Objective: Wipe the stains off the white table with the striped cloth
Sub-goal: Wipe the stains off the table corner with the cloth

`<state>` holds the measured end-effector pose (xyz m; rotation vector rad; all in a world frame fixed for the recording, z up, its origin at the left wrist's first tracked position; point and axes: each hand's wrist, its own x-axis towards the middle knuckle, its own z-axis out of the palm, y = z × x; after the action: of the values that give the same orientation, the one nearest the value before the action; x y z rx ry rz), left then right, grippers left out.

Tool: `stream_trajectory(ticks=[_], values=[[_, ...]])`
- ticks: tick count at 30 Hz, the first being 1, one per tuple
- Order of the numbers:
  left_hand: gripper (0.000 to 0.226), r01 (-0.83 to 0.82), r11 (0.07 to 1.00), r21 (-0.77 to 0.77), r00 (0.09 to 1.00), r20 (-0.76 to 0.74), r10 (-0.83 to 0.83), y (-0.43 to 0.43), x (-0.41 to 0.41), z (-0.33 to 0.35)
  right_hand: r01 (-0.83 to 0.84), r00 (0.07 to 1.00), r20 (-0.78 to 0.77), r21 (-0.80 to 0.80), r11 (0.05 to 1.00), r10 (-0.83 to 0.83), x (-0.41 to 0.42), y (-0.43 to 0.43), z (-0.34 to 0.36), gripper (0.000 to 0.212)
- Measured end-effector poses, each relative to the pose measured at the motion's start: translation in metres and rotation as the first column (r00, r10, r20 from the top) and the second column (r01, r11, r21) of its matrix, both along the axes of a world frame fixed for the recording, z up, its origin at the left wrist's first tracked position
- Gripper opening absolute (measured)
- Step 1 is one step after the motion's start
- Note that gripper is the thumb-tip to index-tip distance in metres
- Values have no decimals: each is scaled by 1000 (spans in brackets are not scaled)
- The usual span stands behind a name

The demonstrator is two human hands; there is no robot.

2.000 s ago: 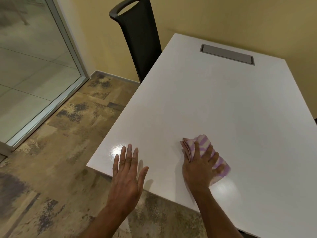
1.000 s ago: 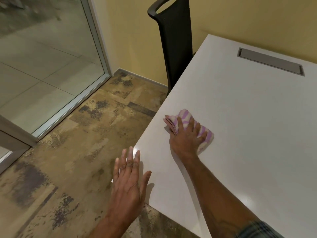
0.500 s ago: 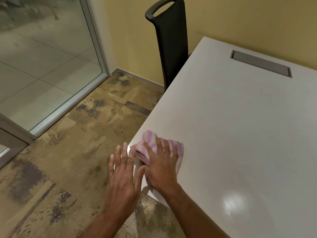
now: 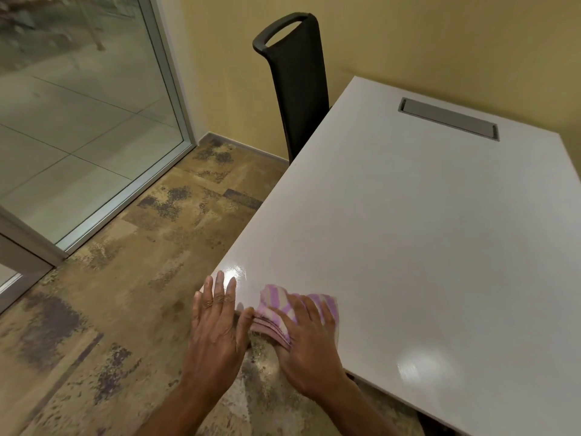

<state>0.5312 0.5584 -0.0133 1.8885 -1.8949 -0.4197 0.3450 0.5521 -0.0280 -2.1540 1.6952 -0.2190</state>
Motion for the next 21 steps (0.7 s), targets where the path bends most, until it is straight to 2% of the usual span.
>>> stream_trajectory(ticks=[4,7,9,11,12,15,18,21], values=[[71,44,999,15,998,36,-44,10,-7,0,99,993,63,28,995,-101,-22,16,22,58],[71,69,997,43,997,43,-71,17,-13,2,244,944,194,138,960,-267,-47,25,39,37],[72,100,993,56,994,49,-102,22,-17,5,343,837,312,343,875,-450,-64,30,51,28],[73,134,988,73,989,55,-138,25,-21,8,378,646,444,521,765,-621,-77,38,63,41],[73,150,986,78,987,54,-154,25,-23,9,402,556,491,547,734,-670,-82,42,67,46],[71,195,978,76,977,77,-201,27,-26,13,489,384,588,525,697,-712,-91,57,78,37],[68,247,966,83,964,83,-253,29,-30,18,554,310,631,488,675,-711,-97,74,87,33],[68,267,962,64,961,61,-270,33,-32,21,602,247,686,445,663,-684,-100,90,94,43]])
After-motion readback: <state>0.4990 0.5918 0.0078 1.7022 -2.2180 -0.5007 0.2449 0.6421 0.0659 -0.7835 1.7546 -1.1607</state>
